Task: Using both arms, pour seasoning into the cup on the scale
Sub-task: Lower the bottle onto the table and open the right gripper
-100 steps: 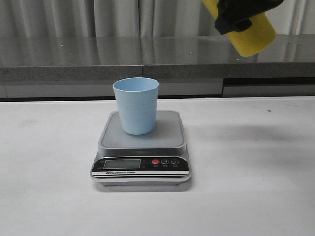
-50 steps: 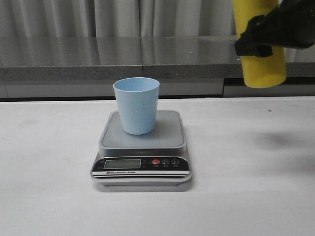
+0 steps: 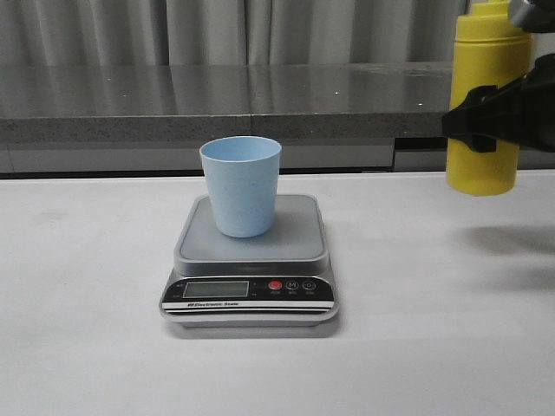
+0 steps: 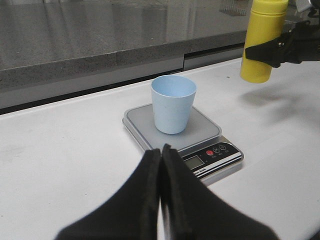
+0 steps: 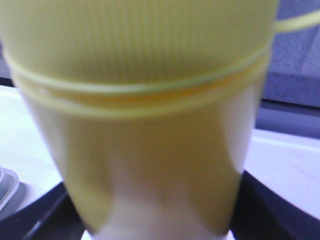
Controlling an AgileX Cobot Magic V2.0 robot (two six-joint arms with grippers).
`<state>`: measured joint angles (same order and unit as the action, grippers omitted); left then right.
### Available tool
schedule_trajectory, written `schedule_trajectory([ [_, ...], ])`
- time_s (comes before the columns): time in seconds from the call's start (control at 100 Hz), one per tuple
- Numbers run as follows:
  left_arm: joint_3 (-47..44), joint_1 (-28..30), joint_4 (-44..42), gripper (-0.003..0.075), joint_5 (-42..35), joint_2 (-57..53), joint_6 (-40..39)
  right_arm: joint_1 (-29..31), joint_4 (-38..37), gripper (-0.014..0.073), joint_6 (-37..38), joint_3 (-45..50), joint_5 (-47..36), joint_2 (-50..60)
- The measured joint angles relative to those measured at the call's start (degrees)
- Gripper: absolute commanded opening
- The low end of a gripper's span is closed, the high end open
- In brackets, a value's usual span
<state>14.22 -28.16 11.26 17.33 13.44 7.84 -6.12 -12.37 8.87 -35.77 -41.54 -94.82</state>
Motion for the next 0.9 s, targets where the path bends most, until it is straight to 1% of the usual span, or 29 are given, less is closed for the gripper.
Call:
schedule_trajectory([
  [0.11,0.0,0.0,0.0,-0.0020,0.0,0.0,0.0,0.2,0.0,-0.0058,1.7,0.0,-2.1,-3.1],
  [0.31,0.0,0.0,0.0,-0.0020,0.0,0.0,0.0,0.2,0.0,-0.0058,2.2,0.0,-8.0,-7.9],
  [0.63,0.0,0.0,0.0,-0.0020,0.0,0.0,0.0,0.2,-0.4,-0.0058,2.2,0.0,-10.1,-13.2],
  [0.9,0.0,0.0,0.0,-0.0020,0.0,0.0,0.0,0.2,-1.1,-0.0058,2.2,0.0,-12.9,-14.7],
])
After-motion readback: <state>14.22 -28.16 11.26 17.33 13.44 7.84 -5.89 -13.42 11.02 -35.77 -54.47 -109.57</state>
